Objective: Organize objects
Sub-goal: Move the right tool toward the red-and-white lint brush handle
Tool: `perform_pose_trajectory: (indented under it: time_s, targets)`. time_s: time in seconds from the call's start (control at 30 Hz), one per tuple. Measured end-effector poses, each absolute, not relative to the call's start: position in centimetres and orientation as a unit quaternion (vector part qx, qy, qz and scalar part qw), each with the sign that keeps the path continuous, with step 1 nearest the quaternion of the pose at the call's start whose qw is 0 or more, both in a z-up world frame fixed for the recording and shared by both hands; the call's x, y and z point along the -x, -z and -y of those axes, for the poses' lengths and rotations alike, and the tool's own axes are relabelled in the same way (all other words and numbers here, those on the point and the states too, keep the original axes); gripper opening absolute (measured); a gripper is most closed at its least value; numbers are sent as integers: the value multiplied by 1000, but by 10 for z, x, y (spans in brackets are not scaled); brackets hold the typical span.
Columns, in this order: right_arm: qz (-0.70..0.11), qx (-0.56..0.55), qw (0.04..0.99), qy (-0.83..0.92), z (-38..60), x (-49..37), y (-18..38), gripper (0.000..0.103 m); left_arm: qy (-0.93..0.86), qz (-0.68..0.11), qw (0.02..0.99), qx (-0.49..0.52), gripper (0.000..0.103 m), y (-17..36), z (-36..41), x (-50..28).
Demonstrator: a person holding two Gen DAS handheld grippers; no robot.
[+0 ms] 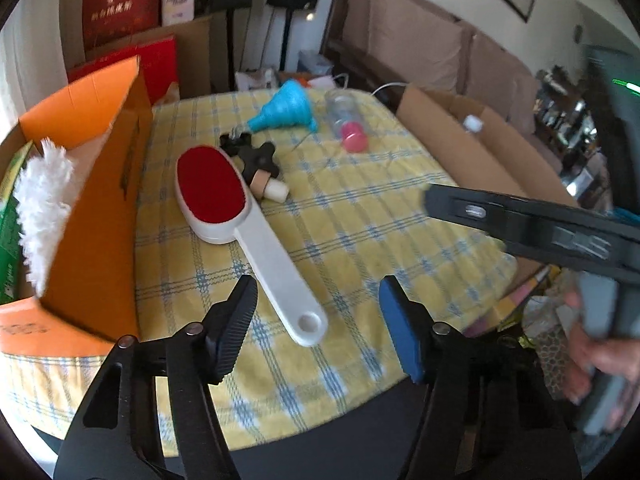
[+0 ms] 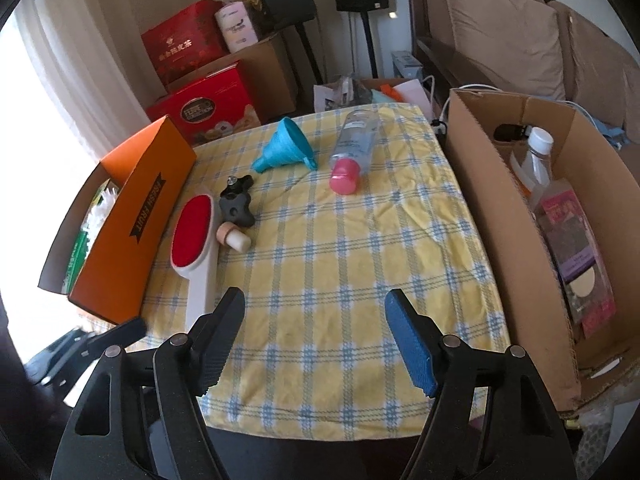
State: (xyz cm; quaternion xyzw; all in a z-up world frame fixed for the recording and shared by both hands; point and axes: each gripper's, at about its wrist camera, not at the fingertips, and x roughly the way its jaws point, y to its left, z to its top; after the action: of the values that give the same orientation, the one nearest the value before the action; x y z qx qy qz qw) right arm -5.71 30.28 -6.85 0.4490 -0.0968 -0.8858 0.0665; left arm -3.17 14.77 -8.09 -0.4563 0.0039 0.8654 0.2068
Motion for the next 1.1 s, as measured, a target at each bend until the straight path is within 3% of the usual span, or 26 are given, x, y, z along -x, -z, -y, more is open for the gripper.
perform_pose_trajectory:
  time_s: [0.37, 0.47, 0.63, 0.87, 1.1]
  targets:
    - [105, -459, 63, 880, -310, 58, 78, 76, -858, 7, 187, 479, 48, 104, -149, 55]
    - [109, -461, 67, 878, -309, 61, 80, 76, -856, 11, 187, 482, 38, 108, -148, 59]
    - [113, -466, 76, 874, -304, 65, 83, 76, -856, 17, 195, 479, 34, 110, -145, 57]
    - [116, -471, 89, 870, -297, 70, 88, 76, -841, 24, 238, 485, 4, 107, -143, 44]
    - [121, -475, 100, 866, -288, 72, 91, 76, -836, 35, 239, 492, 5, 107, -143, 33]
